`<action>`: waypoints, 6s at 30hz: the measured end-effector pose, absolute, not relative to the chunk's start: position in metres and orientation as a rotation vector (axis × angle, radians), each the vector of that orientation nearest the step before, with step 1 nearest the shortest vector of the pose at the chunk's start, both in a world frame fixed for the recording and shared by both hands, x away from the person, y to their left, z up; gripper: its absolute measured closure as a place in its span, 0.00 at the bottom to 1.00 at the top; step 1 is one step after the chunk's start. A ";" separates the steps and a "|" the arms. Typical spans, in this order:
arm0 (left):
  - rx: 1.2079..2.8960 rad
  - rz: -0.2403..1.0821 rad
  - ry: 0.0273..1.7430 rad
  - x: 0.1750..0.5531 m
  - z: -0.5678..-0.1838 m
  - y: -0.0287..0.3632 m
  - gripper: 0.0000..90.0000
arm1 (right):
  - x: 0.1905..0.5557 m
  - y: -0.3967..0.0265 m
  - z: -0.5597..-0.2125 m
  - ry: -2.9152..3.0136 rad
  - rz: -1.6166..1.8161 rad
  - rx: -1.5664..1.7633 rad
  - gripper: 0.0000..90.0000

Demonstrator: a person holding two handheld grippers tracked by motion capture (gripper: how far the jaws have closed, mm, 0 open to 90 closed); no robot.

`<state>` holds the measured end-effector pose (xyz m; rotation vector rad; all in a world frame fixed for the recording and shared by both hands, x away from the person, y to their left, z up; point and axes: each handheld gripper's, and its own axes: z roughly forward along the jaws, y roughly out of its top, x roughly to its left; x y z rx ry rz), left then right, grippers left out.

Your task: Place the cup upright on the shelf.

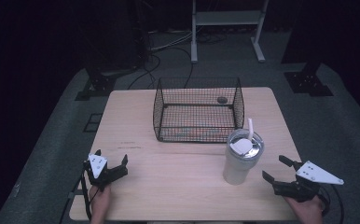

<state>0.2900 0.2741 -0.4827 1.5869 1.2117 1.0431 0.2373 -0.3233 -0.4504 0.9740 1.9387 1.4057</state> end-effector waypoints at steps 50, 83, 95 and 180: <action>1.584 1.038 1.203 0.289 -0.483 0.275 0.00 | 0.275 -0.237 -0.455 1.950 1.535 0.868 0.08; 1.578 1.032 1.201 0.289 -0.483 0.275 0.00 | 0.279 -0.227 -0.445 2.022 1.526 0.848 0.09; 1.578 1.032 1.199 0.289 -0.483 0.275 0.00 | 0.282 -0.232 -0.442 1.982 1.617 0.859 0.10; 1.544 0.989 1.194 0.288 -0.483 0.282 0.00 | 0.521 -0.109 -0.354 2.124 1.755 0.726 0.09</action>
